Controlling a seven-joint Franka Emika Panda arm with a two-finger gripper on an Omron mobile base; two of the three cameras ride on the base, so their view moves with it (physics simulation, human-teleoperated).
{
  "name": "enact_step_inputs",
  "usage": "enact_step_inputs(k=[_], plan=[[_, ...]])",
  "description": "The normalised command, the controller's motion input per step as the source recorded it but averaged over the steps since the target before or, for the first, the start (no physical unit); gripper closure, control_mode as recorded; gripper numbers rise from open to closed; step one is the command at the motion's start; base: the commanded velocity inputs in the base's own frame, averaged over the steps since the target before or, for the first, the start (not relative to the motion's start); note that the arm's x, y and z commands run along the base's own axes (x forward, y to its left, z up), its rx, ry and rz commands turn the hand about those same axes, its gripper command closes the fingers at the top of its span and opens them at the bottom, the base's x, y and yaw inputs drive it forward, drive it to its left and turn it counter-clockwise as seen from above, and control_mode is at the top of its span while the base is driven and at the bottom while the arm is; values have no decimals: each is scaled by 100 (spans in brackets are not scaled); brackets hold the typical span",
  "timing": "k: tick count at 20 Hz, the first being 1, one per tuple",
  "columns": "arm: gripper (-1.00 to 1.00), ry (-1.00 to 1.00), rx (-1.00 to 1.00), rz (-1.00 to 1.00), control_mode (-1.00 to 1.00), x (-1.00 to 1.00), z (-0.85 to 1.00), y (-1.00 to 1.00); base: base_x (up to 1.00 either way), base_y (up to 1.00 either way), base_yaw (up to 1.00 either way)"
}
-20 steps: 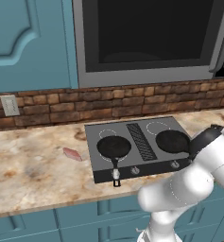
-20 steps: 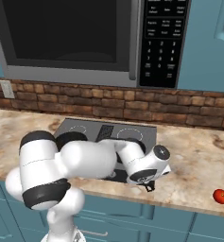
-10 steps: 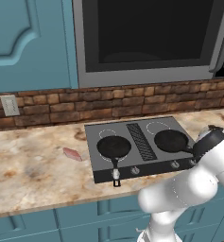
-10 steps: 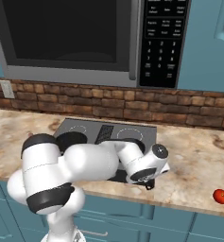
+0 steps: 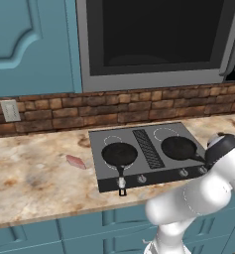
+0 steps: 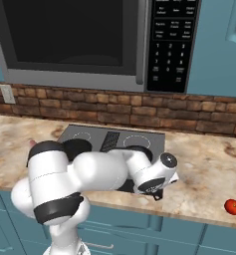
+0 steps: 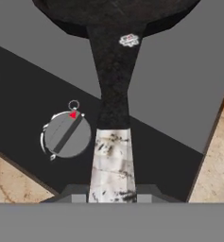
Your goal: Place both pans onto different burners. Then place the tomato and the steak on different pans.
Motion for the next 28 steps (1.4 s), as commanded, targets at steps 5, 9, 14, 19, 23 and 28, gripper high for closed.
enact_step_inputs(k=[5,9,14,19,23,28], plan=[[100,0,-1,0,-100,7,-20,0,0,0,0],[100,0,0,0,-100,2,-3,0,0,0,0],[-100,0,0,0,-100,1,0,0,0,0,0],[-100,0,0,0,-100,0,0,0,0,0,0],[-100,0,0,0,-100,1,17,0,0,0,0],[-100,0,0,-1,-100,0,60,0,0,0,0]])
